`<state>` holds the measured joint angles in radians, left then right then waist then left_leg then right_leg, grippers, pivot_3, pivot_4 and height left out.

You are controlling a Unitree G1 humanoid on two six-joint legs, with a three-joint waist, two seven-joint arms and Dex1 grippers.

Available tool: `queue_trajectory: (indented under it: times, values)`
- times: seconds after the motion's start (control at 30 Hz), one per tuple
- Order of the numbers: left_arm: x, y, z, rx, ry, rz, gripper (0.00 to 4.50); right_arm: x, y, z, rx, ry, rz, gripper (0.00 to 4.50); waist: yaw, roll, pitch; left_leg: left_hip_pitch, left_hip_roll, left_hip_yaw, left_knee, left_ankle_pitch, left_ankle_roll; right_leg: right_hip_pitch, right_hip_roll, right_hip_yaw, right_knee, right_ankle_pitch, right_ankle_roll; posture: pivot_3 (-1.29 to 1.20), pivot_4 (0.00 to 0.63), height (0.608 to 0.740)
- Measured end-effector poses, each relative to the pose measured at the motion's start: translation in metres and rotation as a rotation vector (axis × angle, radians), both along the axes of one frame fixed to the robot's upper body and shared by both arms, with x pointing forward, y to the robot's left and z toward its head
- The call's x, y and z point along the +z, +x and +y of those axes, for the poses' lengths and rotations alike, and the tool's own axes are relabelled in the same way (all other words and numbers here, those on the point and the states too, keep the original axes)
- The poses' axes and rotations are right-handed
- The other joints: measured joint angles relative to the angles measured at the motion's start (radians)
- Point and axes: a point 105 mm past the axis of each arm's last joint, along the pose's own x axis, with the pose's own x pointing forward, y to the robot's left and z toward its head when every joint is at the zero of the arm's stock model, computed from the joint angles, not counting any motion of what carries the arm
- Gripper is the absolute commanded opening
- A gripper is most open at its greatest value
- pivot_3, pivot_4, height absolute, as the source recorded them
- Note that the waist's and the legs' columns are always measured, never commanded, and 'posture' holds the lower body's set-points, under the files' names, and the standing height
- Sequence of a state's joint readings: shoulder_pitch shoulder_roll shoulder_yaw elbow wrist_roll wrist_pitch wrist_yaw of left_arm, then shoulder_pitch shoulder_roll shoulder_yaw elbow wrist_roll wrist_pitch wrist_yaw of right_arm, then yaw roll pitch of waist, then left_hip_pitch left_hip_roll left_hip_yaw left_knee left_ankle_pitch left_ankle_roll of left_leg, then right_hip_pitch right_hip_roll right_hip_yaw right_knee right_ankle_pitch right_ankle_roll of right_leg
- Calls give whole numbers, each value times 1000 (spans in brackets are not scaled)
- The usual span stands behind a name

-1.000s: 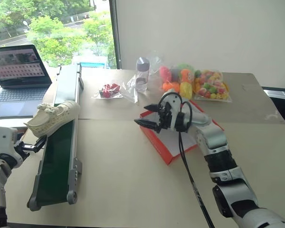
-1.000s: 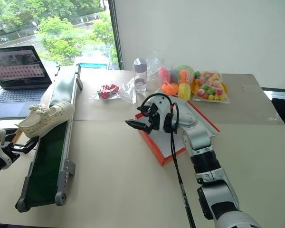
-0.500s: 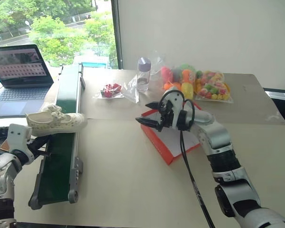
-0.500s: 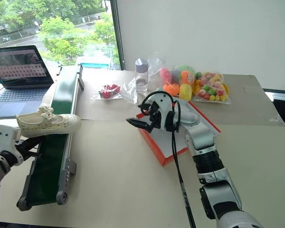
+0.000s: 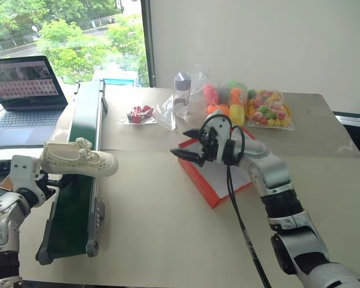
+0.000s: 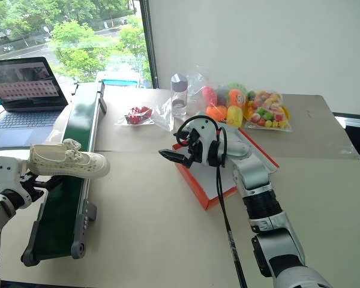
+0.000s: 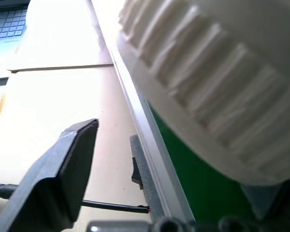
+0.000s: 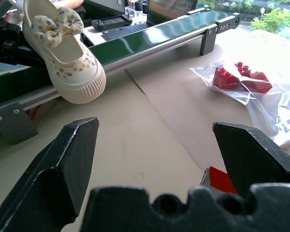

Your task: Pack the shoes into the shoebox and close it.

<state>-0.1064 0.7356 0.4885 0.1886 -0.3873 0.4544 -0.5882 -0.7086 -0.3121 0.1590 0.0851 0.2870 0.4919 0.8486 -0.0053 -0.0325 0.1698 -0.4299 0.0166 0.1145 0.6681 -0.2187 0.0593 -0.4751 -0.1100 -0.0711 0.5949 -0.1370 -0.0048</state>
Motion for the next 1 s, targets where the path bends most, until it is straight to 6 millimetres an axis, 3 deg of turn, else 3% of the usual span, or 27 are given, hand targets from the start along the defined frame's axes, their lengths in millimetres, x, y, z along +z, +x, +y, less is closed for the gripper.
queue_trajectory:
  times: [0.2,0.23,0.33,0.4,0.43,0.63,0.73,0.83,0.87,1.0]
  values:
    - [14,-5,28,124,68,-34,4477,-1,-1,2,6,-4,2,4500,-8,-1,0,0,0,0,0,0,0,0,0,0,0,0,0,0,150,740]
    - [25,-6,37,155,91,-49,4477,-1,-1,2,7,-4,2,4500,-9,-3,1,0,1,0,0,0,0,-1,1,0,0,0,0,0,150,740]
    - [85,-14,62,218,179,-139,4477,-1,-1,1,6,-6,2,4500,-11,-8,1,-1,2,0,0,0,-1,-1,1,-1,0,0,0,0,150,740]
    - [117,-17,58,182,208,-199,4477,-1,-1,1,5,-7,1,4500,-11,-3,2,0,0,1,-1,0,0,-1,-2,0,-1,0,0,0,150,740]
    - [119,-20,46,100,214,-153,4477,-2,-1,3,10,-7,3,4500,-10,-1,2,-1,0,1,-1,-1,0,-1,-2,0,-1,0,0,0,150,740]
    - [73,-36,-40,-217,53,144,4477,-1,-1,2,9,-11,-1,4500,-8,-1,2,-1,0,1,-2,0,-1,-2,-1,0,0,-2,3,0,150,740]
    - [50,-36,-70,-100,-119,113,4477,-2,-1,-1,3,-17,-2,4500,-8,5,1,5,-1,1,-2,0,-1,4,0,2,-1,-2,4,0,150,740]
    - [19,-41,-112,-29,-273,124,4477,-3,0,-4,-9,-22,1,4500,-6,0,1,9,-1,0,0,0,-1,11,2,2,0,-1,5,0,150,740]
    - [21,-41,-119,-6,-274,114,4477,-3,0,-4,-11,-22,1,4500,-2,-1,0,9,-1,-2,1,1,-1,13,3,0,0,-1,5,0,150,740]
    - [-1,-49,-108,180,-278,192,4477,-2,0,-6,-14,-28,-5,4500,5,10,-7,24,-1,-1,1,1,-1,24,3,2,0,-6,-1,0,150,740]
